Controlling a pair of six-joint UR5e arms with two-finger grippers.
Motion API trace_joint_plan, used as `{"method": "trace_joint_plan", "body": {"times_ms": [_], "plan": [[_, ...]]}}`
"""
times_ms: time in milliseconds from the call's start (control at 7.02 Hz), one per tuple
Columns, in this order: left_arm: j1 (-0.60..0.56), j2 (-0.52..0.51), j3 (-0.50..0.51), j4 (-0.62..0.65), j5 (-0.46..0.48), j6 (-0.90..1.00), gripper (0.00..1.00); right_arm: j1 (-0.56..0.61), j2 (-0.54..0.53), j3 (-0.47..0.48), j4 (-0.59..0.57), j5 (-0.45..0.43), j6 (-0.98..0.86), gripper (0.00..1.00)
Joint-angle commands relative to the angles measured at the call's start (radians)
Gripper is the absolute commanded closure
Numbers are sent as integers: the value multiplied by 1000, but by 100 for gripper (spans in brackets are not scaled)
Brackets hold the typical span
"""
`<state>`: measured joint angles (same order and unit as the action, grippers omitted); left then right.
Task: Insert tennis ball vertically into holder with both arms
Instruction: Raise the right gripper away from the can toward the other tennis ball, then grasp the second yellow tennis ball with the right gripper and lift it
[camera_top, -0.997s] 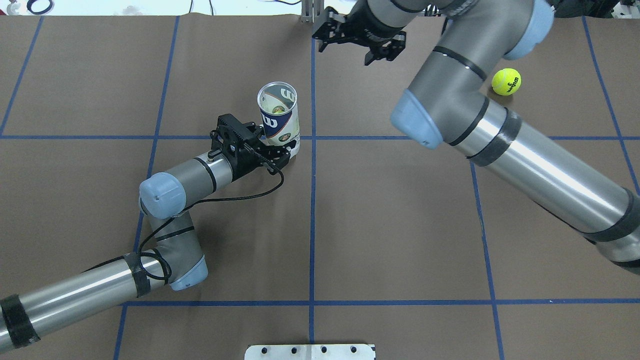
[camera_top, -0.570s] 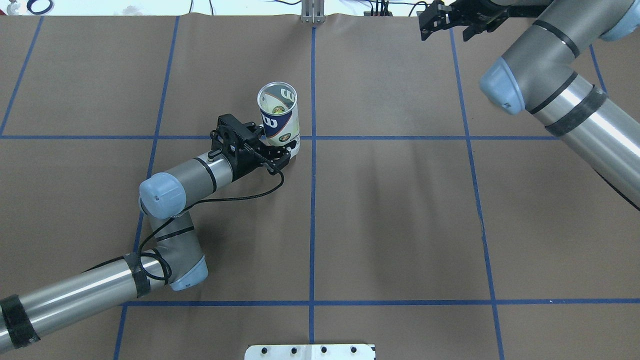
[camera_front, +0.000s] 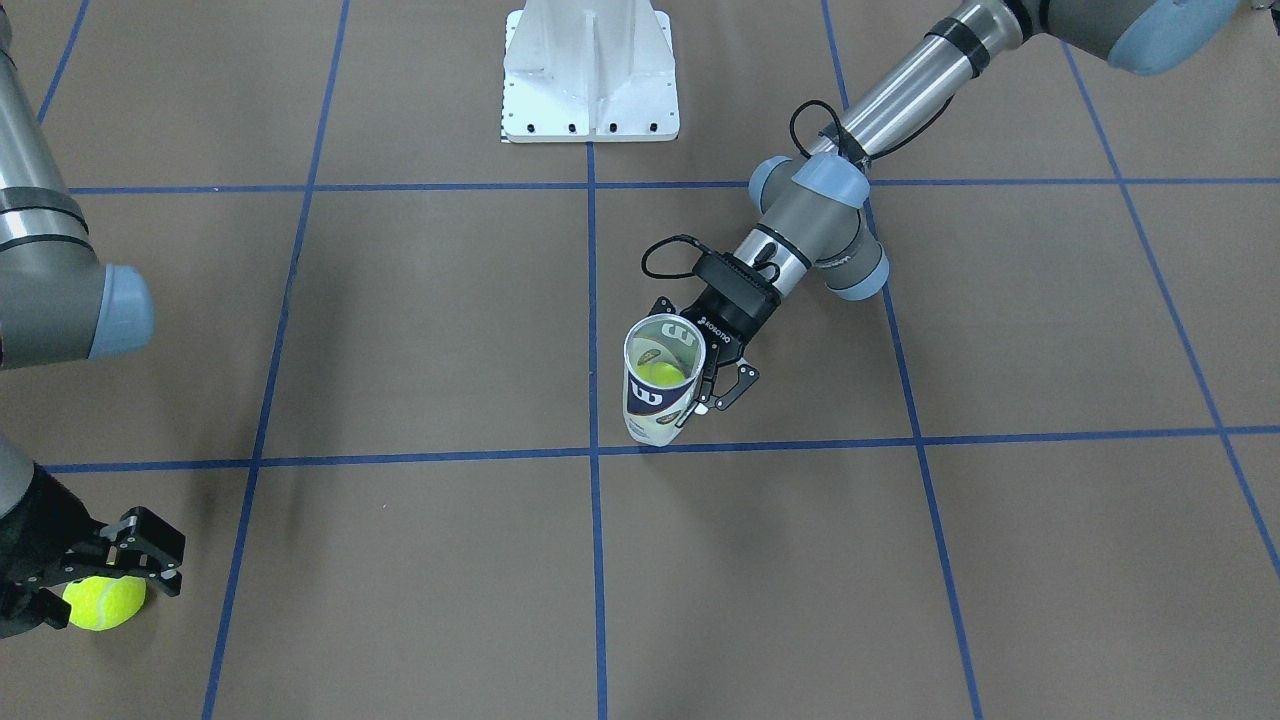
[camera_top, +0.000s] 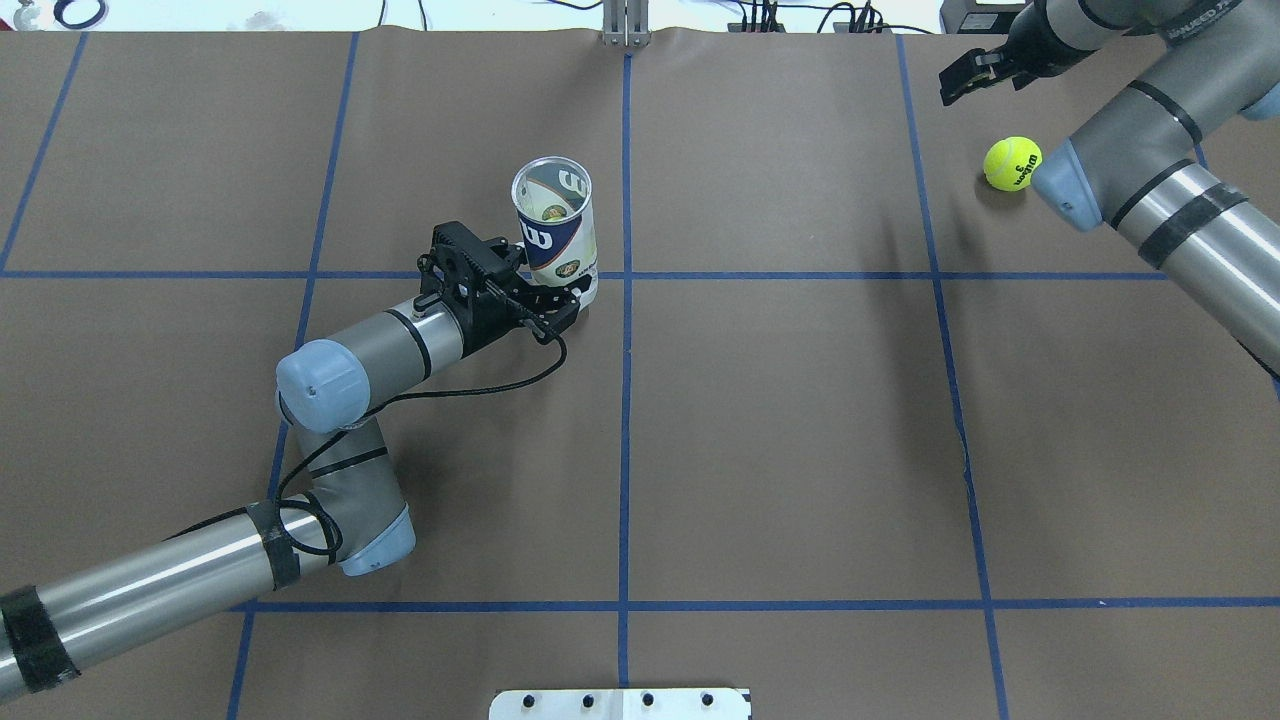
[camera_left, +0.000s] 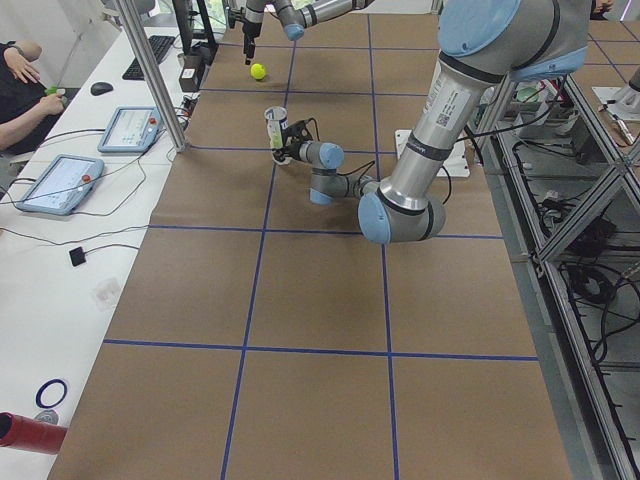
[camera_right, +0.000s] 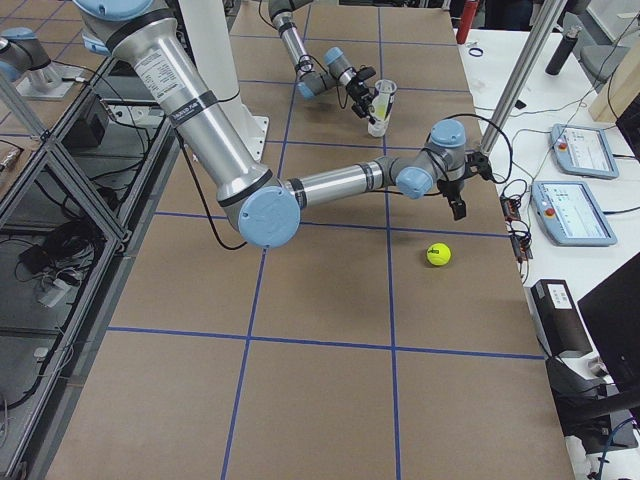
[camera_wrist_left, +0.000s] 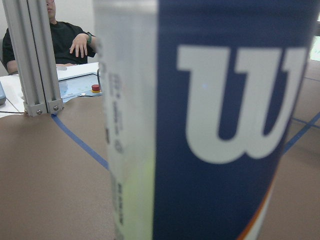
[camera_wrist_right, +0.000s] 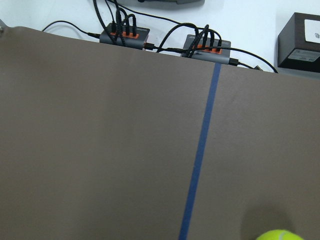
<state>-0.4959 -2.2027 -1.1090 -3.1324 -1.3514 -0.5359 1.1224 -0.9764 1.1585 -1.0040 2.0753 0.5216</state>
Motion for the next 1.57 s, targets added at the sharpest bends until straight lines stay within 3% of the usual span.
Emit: {"method": "trace_joint_plan", "body": {"times_ms": [0, 1139, 1282, 1424], "plan": [[0, 0, 1, 0, 0, -1, 28, 7, -42, -42, 33, -32, -92, 1], [0, -2, 0, 0, 0, 1, 28, -61, -41, -140, 35, -112, -118, 1], [0, -2, 1, 0, 0, 1, 28, -64, -41, -140, 35, -113, -118, 6], [0, -2, 1, 0, 0, 1, 28, -64, -41, -140, 33, -113, -118, 74]]}}
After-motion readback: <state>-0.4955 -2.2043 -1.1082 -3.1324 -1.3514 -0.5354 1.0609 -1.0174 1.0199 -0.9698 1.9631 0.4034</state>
